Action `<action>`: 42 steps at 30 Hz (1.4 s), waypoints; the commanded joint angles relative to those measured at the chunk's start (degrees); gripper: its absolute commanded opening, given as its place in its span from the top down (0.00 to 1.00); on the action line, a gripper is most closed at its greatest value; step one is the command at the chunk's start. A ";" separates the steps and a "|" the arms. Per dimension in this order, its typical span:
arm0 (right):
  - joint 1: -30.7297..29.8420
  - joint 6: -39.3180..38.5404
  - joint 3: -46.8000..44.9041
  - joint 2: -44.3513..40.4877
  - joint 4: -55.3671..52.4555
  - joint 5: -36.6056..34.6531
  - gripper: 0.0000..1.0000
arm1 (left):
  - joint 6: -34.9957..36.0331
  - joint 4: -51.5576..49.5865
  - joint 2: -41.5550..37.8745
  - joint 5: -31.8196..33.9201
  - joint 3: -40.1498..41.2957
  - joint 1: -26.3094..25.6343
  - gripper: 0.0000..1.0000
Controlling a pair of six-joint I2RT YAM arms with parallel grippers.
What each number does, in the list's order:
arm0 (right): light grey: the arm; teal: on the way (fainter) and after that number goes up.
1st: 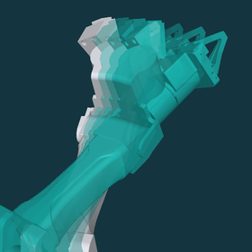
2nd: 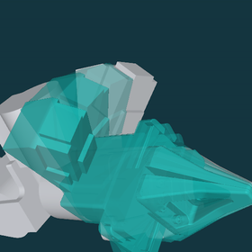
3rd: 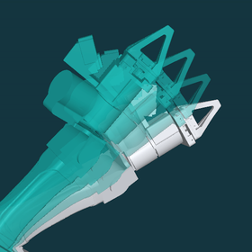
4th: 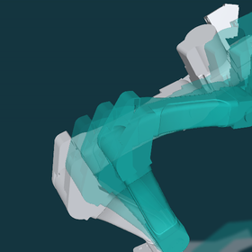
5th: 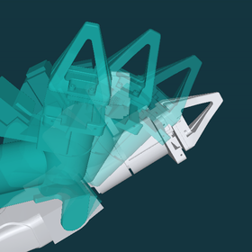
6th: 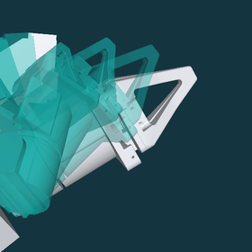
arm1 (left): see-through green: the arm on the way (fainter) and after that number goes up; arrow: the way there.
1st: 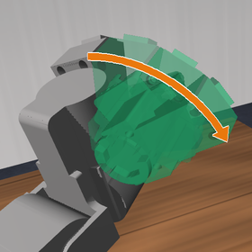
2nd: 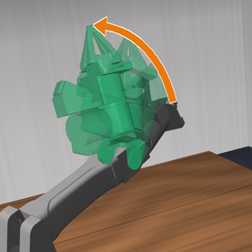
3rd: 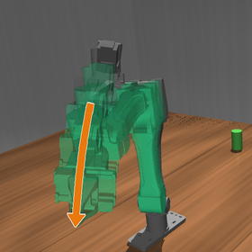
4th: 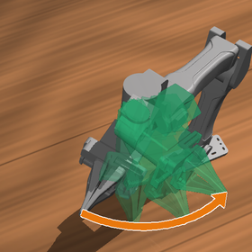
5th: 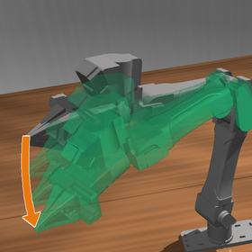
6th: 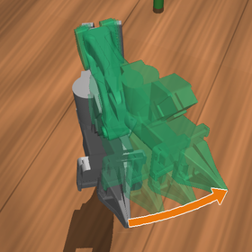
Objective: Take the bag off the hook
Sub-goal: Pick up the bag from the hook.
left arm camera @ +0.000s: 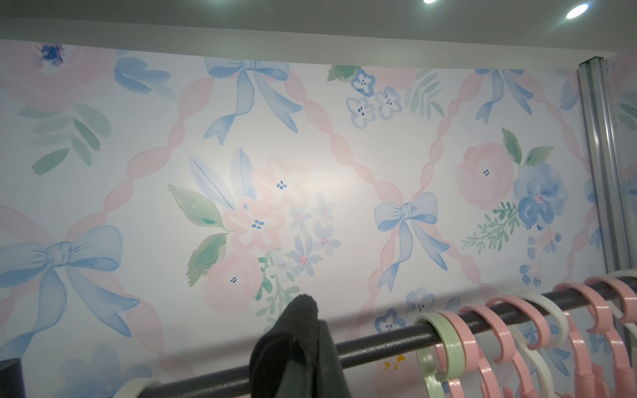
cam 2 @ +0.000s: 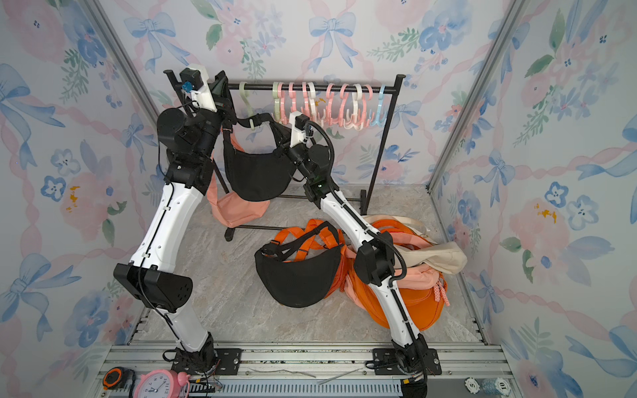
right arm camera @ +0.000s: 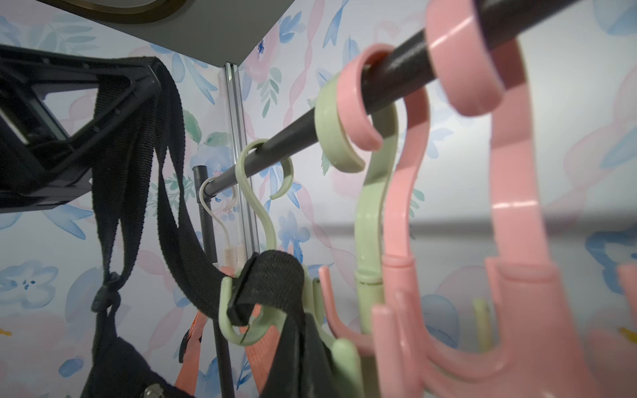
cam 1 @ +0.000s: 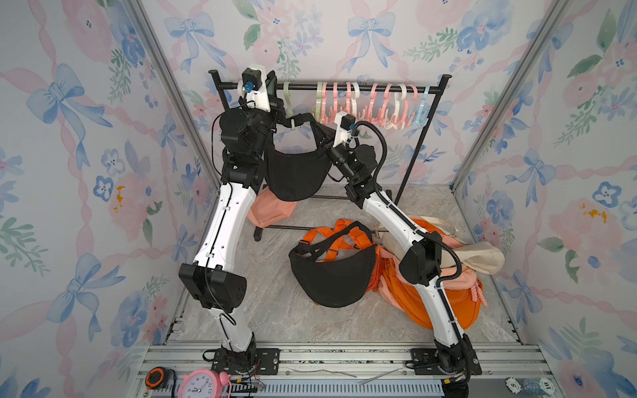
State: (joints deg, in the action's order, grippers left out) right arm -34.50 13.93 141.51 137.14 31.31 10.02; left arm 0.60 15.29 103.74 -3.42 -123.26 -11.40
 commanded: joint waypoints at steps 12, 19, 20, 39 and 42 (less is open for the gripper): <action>2.06 -0.70 12.26 0.99 -6.20 -0.61 1.00 | -7.75 9.05 0.07 0.31 -6.58 6.07 1.00; 2.42 0.12 6.39 -3.45 -3.72 1.24 1.00 | -9.99 8.42 -2.43 -4.66 -4.30 6.48 1.00; 2.34 0.13 3.64 -5.16 -2.62 1.64 1.00 | -9.93 8.12 -3.08 -6.39 -3.72 6.52 1.00; 1.85 -5.46 -48.29 -40.42 10.45 0.84 1.00 | 9.20 9.14 -25.20 -8.91 27.43 -3.83 1.00; 1.95 -5.85 -54.05 -45.87 10.08 -0.22 1.00 | 9.94 10.71 -28.97 -8.08 32.51 -5.65 1.00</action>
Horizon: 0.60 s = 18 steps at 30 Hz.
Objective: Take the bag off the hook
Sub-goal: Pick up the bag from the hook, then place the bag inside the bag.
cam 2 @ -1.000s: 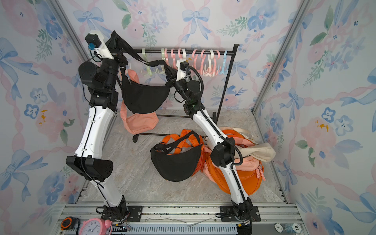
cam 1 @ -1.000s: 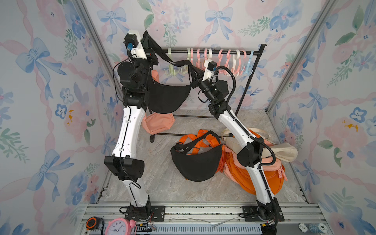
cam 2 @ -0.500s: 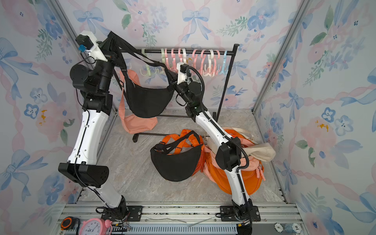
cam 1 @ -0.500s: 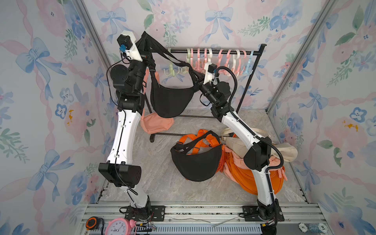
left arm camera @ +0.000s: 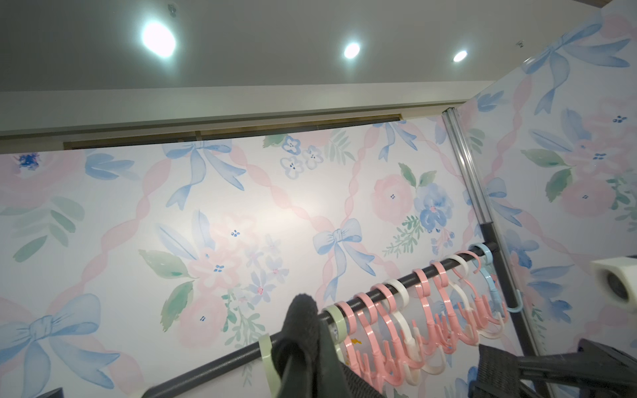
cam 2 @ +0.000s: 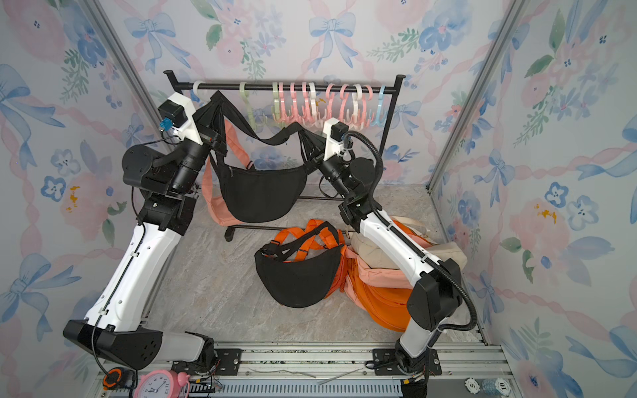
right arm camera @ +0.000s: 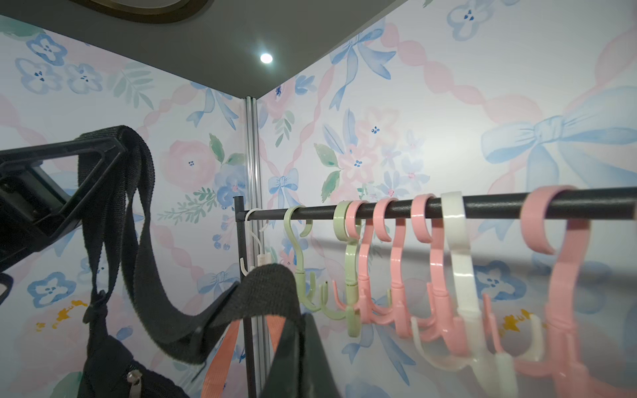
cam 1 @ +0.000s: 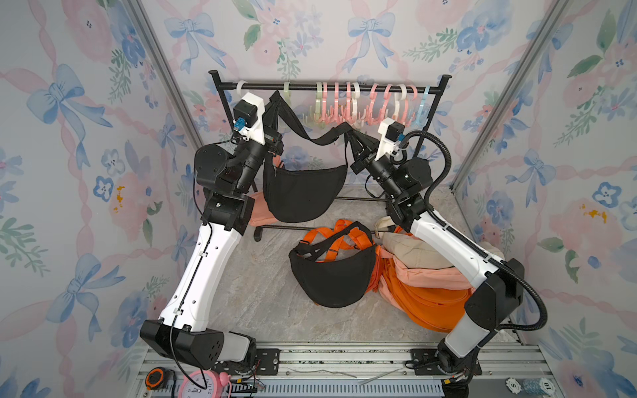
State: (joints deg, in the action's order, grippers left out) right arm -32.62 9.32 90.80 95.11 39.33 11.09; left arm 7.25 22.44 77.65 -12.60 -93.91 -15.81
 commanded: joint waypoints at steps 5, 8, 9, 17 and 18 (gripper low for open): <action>0.08 -2.92 -12.35 -12.46 0.49 -3.84 1.00 | 2.40 6.43 -9.68 2.45 12.18 -4.59 1.00; 0.06 -3.95 -16.21 -17.03 -0.57 -4.79 1.00 | 3.60 6.40 -13.04 2.07 16.24 -7.32 1.00; 0.09 -4.19 -17.20 -18.75 -1.59 -5.11 1.00 | 3.85 6.43 -14.28 1.56 17.69 -8.12 1.00; -0.07 -4.49 -25.02 -29.84 -5.51 -6.77 1.00 | 3.46 6.31 -23.48 2.03 28.10 -14.14 1.00; -0.16 -4.51 -25.82 -31.18 -6.17 -6.77 1.00 | 2.86 6.32 -24.33 1.86 29.06 -14.83 1.00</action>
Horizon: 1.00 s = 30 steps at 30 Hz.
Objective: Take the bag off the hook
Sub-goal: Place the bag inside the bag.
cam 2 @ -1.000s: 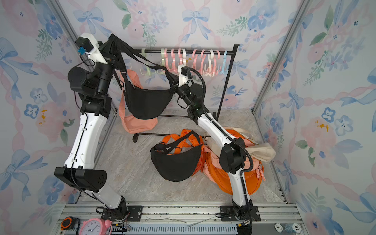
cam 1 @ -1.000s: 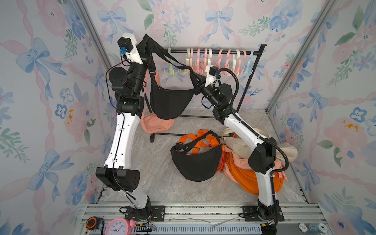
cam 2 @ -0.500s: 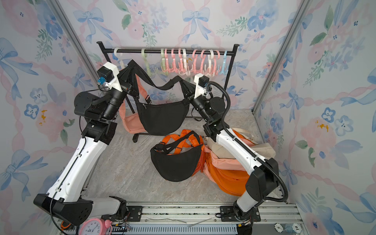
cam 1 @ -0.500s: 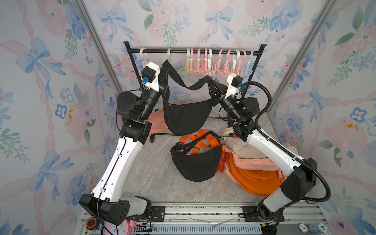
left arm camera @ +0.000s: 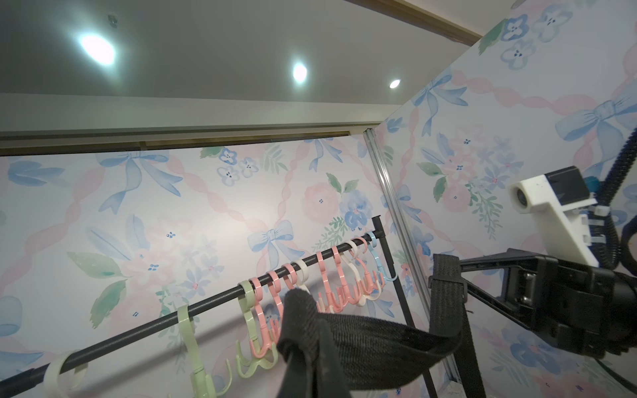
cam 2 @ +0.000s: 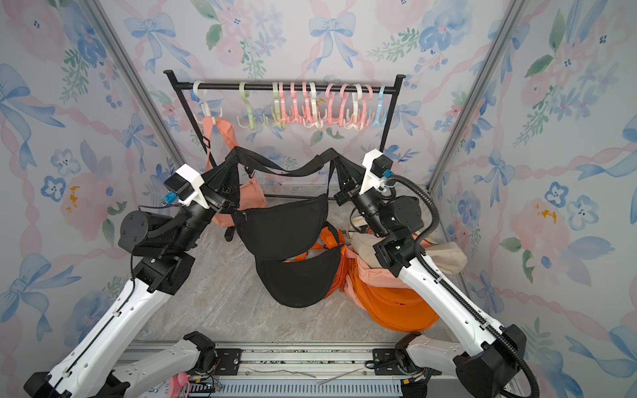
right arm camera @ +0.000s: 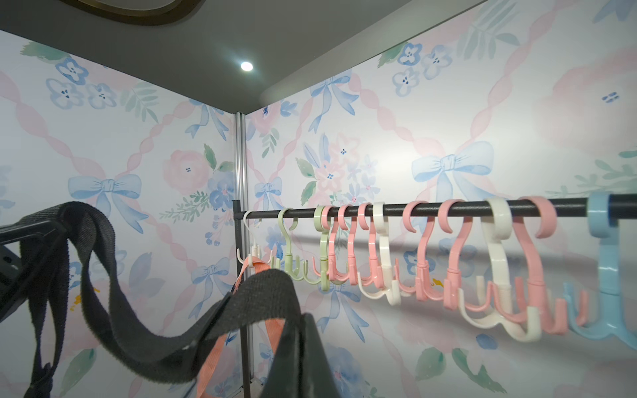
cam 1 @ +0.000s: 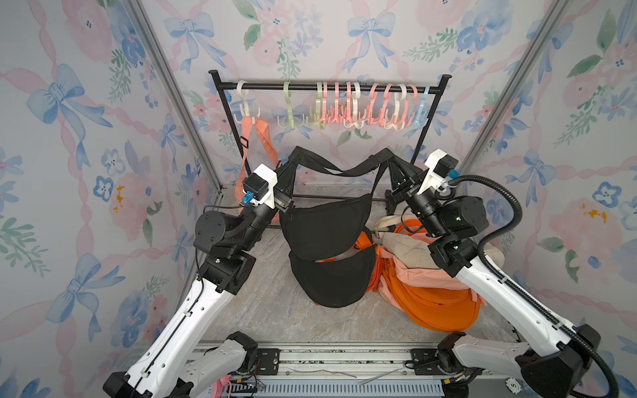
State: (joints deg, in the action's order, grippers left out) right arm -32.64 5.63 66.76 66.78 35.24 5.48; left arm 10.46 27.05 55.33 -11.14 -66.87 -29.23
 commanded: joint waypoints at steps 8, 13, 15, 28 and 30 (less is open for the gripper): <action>-2.35 -2.50 -7.47 -12.83 -8.07 -1.25 1.00 | -3.03 -3.99 -8.80 -0.73 7.73 -8.82 1.00; -5.35 -5.09 -10.25 -18.56 -11.80 -2.78 1.00 | -3.48 -10.18 -12.79 -0.08 11.67 -14.28 1.00; -7.78 -6.84 -11.65 -20.50 -12.43 -4.47 1.00 | -3.80 -13.18 -14.30 1.18 13.46 -16.75 1.00; -10.78 -6.63 -24.82 -17.62 -2.41 -22.02 1.00 | -15.55 -12.70 -22.02 29.53 35.20 -20.34 1.00; -7.85 -3.45 -25.08 -14.70 -1.90 -21.23 1.00 | -16.62 -10.52 -21.29 32.44 37.40 -20.30 1.00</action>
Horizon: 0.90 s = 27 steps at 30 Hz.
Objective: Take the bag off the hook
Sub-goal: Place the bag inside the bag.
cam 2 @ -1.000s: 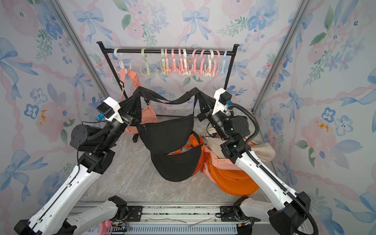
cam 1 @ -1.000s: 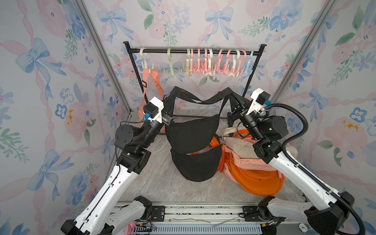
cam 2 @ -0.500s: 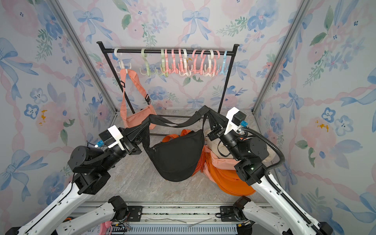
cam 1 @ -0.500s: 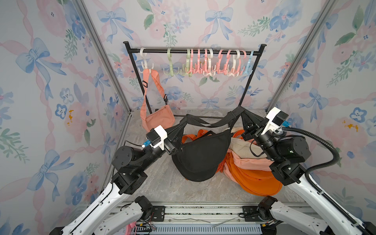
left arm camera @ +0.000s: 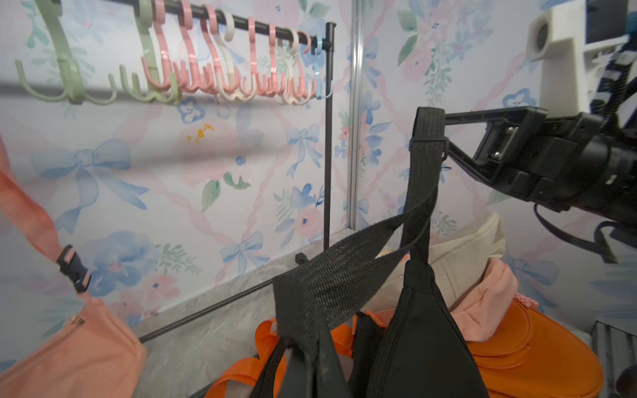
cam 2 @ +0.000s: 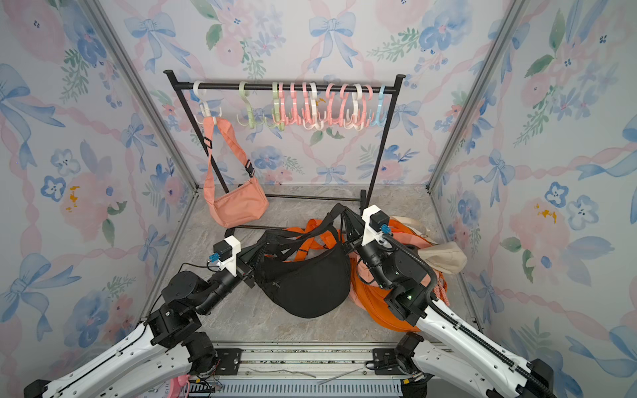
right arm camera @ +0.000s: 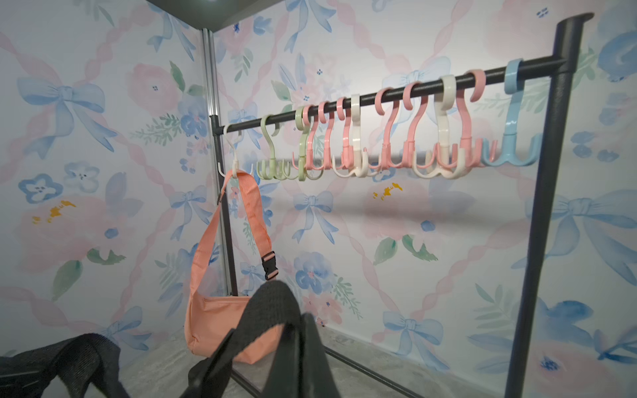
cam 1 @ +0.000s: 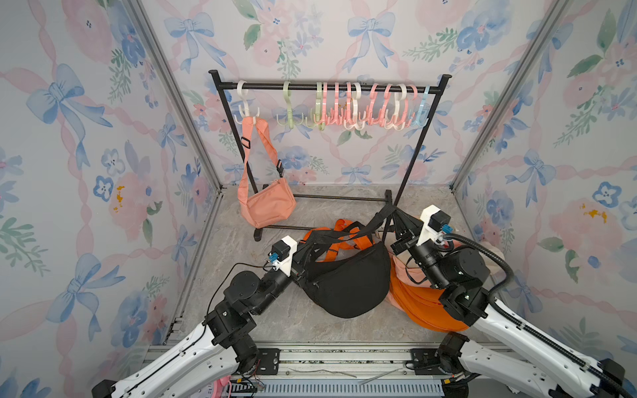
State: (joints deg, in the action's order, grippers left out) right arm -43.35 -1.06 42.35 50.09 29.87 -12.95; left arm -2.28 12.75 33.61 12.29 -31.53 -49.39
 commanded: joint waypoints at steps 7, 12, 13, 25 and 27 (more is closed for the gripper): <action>12.03 11.68 2.68 13.79 3.42 3.33 1.00 | -5.36 8.77 2.79 17.40 6.05 2.94 1.00; 15.09 12.93 7.29 22.01 3.28 6.18 1.00 | -11.88 11.76 7.13 12.49 7.92 11.71 1.00; 15.69 13.29 8.07 23.21 3.31 6.60 1.00 | -12.64 12.52 8.35 11.59 7.91 12.67 1.00; 22.49 19.57 11.72 37.21 5.79 9.94 0.94 | -16.55 22.18 27.97 15.26 6.72 13.24 1.00; 23.07 20.14 11.53 38.90 6.53 10.51 0.94 | -17.33 23.02 29.27 16.53 7.35 13.18 0.98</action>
State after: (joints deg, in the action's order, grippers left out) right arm -22.90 16.16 52.73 87.55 32.27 -0.10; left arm -17.04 32.95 62.02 23.38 -25.26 -36.97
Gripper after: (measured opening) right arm 0.057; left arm 0.045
